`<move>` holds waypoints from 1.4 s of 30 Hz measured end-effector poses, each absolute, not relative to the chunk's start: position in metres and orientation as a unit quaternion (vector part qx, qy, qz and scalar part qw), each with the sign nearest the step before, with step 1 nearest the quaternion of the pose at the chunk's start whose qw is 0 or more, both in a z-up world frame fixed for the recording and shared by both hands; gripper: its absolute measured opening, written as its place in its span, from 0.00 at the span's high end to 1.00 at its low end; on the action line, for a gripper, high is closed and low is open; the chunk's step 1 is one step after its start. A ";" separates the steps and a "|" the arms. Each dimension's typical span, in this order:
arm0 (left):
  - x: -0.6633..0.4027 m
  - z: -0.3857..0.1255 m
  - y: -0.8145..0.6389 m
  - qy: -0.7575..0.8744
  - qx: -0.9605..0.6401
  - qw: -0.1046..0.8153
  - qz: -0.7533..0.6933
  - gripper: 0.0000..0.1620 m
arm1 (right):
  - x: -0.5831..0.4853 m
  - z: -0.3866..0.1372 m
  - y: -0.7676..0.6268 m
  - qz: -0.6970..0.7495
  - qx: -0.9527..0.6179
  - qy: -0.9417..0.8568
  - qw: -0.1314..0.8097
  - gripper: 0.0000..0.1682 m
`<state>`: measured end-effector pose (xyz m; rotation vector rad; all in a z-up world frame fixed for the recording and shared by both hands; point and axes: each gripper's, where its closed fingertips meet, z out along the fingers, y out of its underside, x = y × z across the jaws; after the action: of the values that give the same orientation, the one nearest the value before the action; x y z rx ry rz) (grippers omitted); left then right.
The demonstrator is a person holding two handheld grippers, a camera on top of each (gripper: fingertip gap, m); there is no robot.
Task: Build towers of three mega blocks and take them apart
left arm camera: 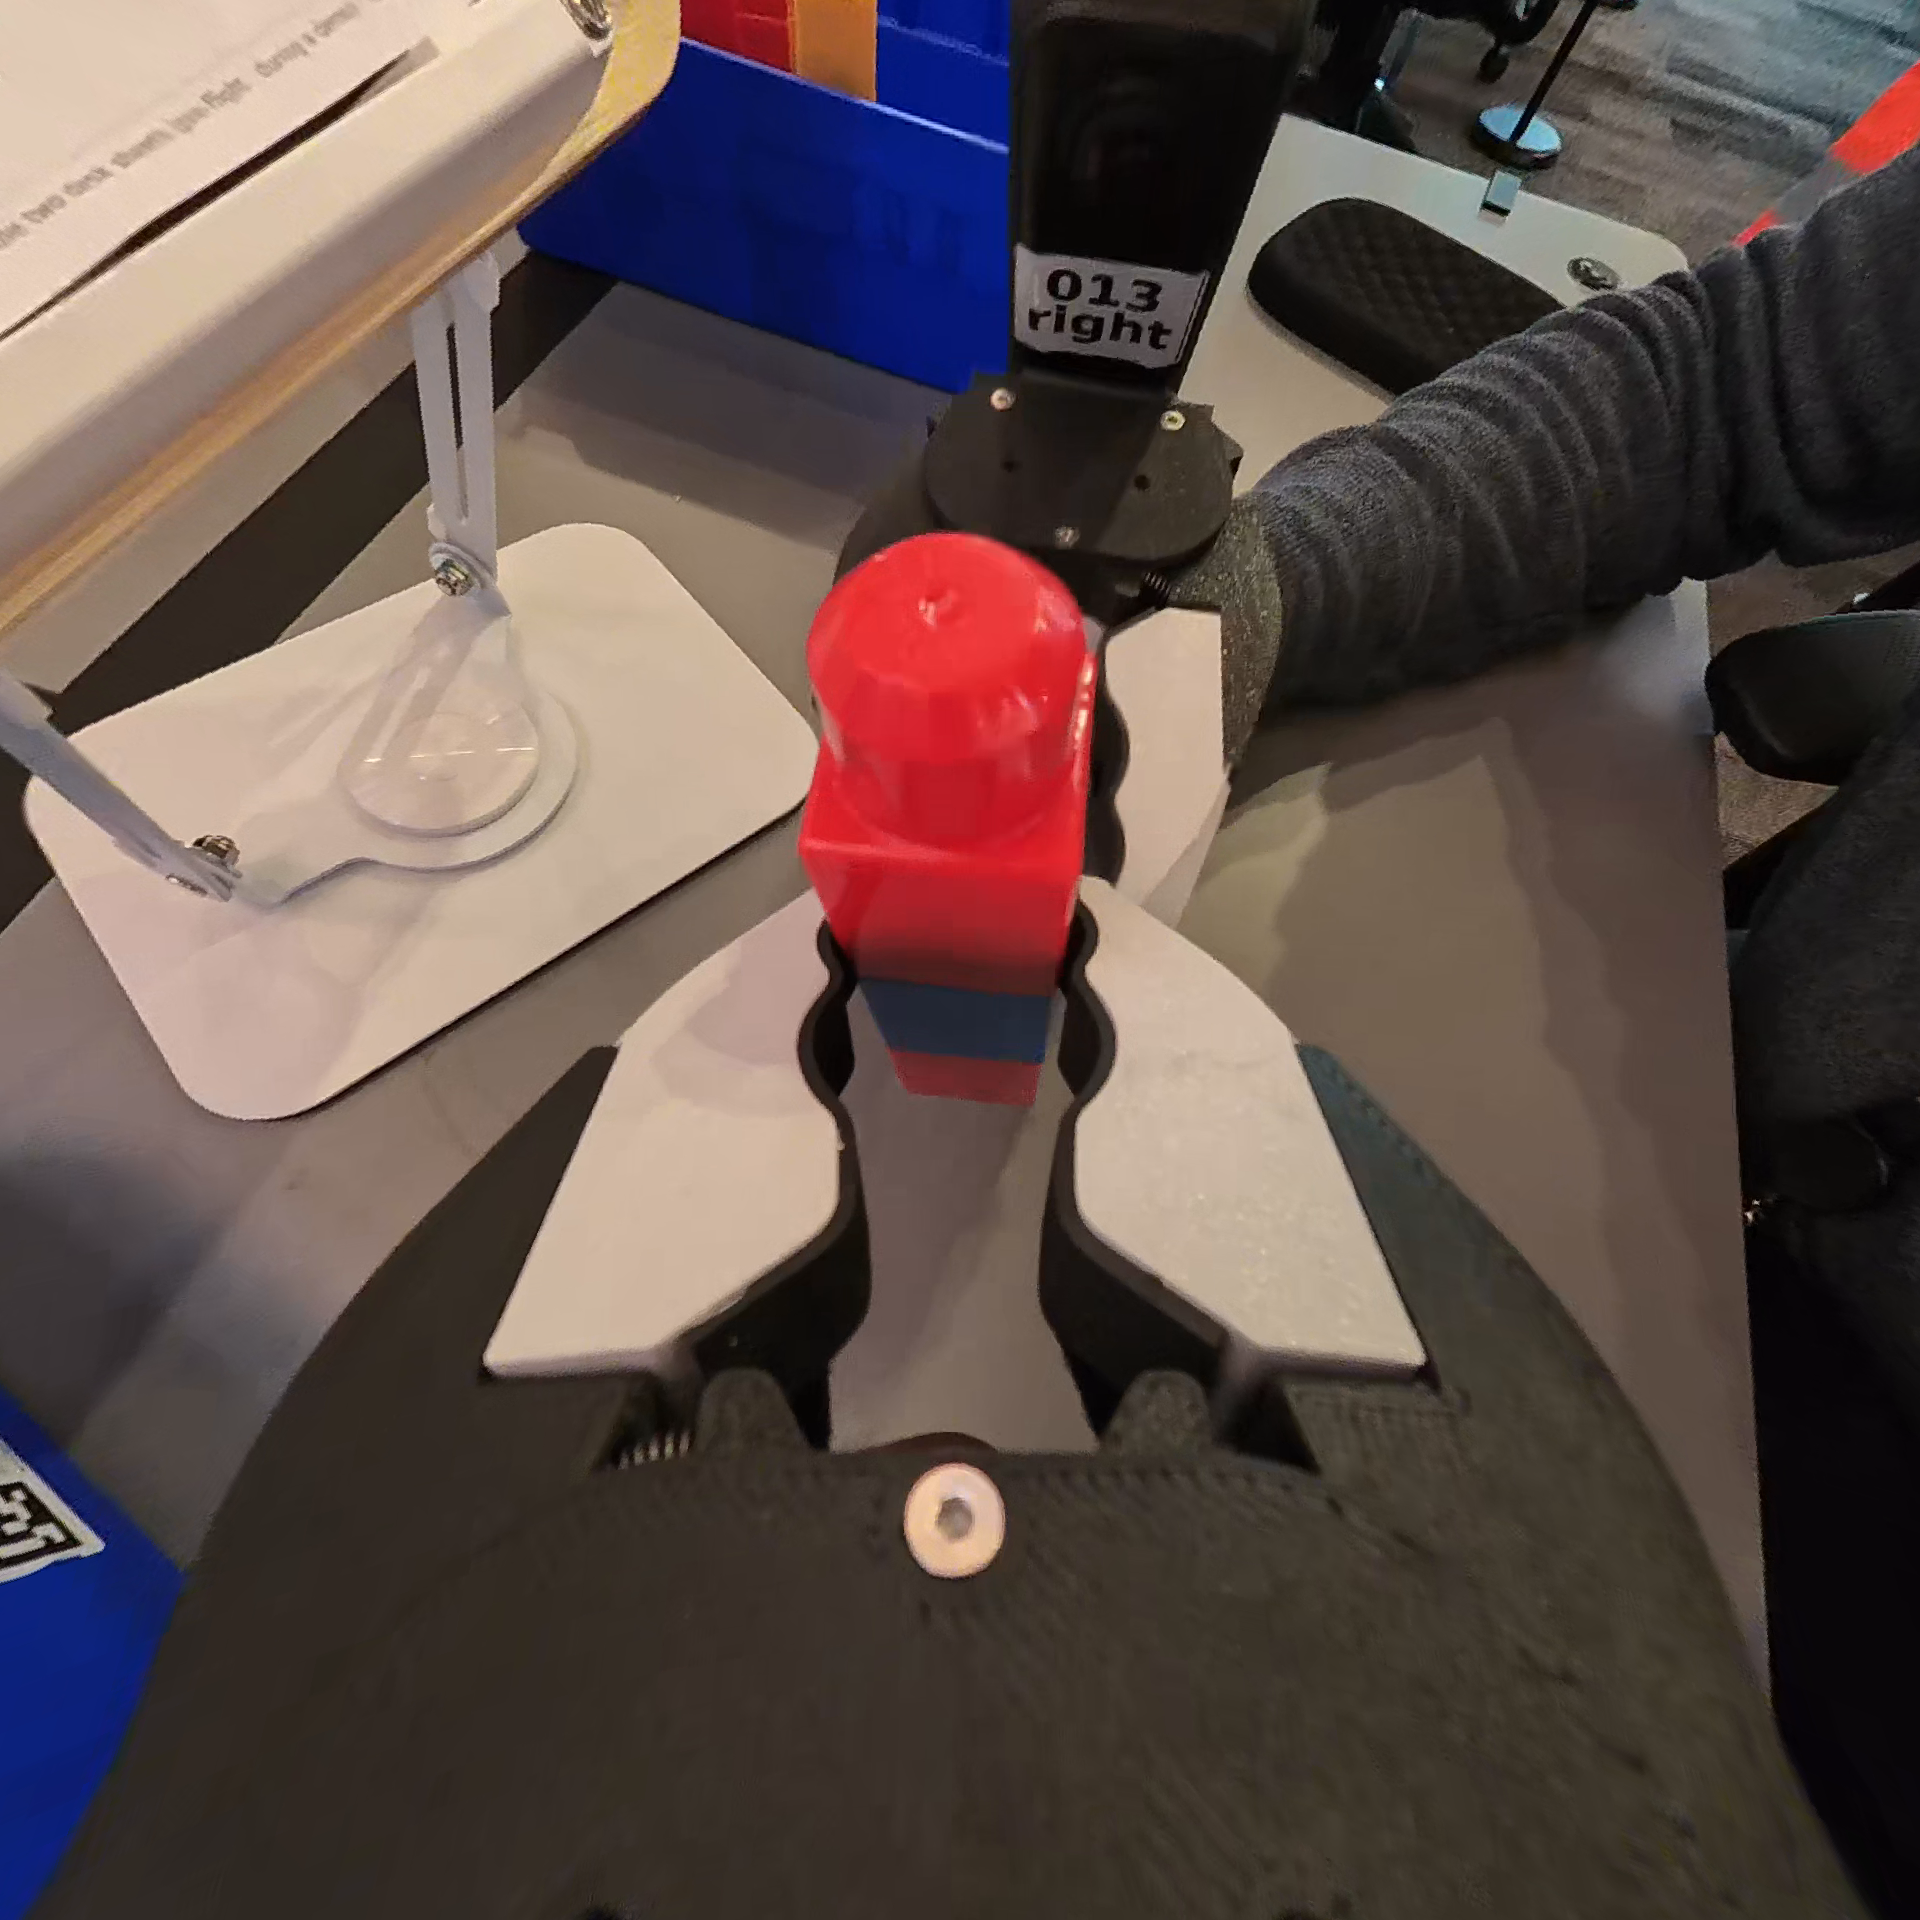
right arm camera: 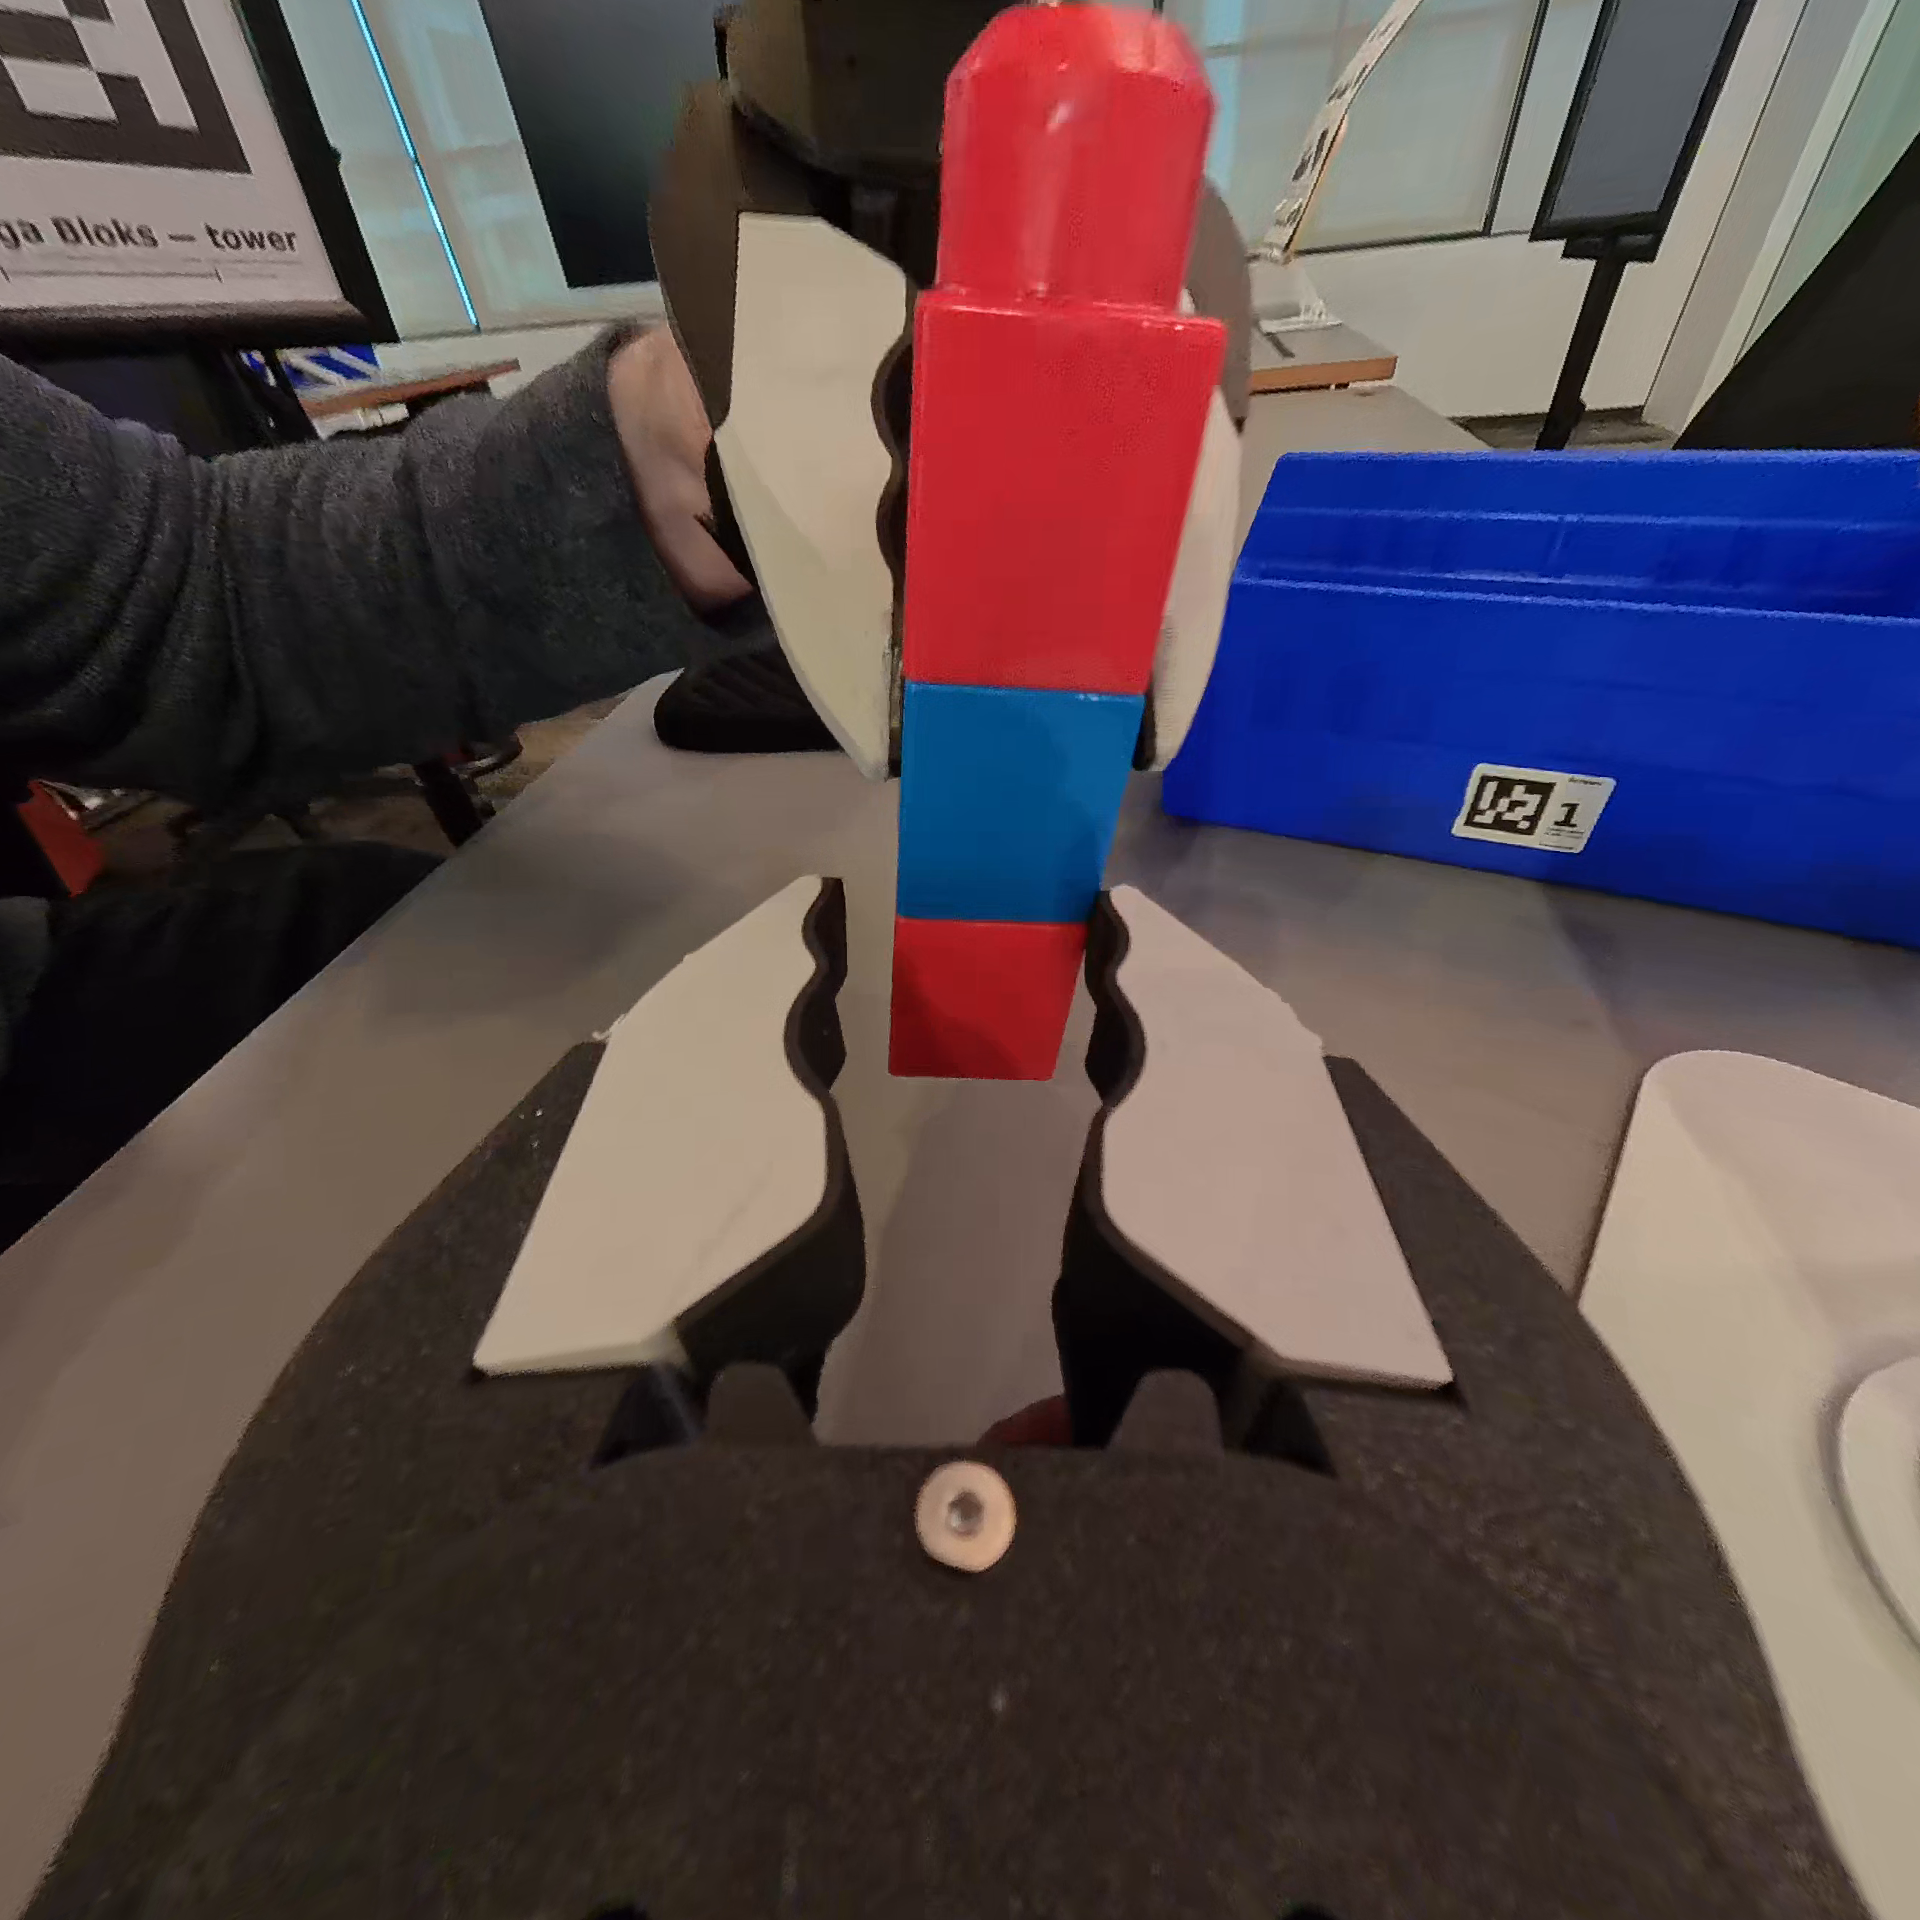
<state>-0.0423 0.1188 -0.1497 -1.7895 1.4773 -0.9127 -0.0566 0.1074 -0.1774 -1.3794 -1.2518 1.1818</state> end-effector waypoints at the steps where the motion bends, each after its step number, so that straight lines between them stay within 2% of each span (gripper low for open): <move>1: -0.041 -0.151 0.117 0.563 -0.680 0.314 -0.349 0.78 | -0.059 -0.180 0.106 0.471 -0.560 -0.512 0.449 0.74; 10: -0.029 -0.147 0.112 0.556 -0.671 0.318 -0.373 0.78 | -0.059 -0.173 0.105 0.483 -0.557 -0.498 0.457 0.79; 12: -0.028 -0.142 0.114 0.537 -0.669 0.328 -0.396 0.74 | -0.058 -0.168 0.105 0.497 -0.556 -0.487 0.454 0.79; 16: -0.027 -0.148 0.111 0.533 -0.663 0.330 -0.409 0.78 | -0.058 -0.166 0.105 0.506 -0.553 -0.483 0.452 0.79; 21: -0.029 -0.148 0.113 0.535 -0.667 0.339 -0.392 0.78 | -0.047 -0.157 0.106 0.501 -0.540 -0.508 0.447 0.72; 29: -0.022 -0.162 0.110 0.571 -0.673 0.324 -0.341 0.78 | -0.023 -0.115 0.115 0.489 -0.522 -0.501 0.487 0.72; 35: -0.006 -0.174 0.106 0.594 -0.672 0.309 -0.318 0.78 | -0.025 -0.115 0.110 0.468 -0.529 -0.524 0.475 0.78; 42: 0.000 -0.165 0.108 0.586 -0.660 0.331 -0.335 0.78 | -0.019 -0.111 0.112 0.438 -0.548 -0.539 0.466 0.79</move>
<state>-0.0001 0.1081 -0.1654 -1.7247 1.5314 -0.8759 -0.0194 0.1120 -0.1113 -1.3465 -1.3242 1.0742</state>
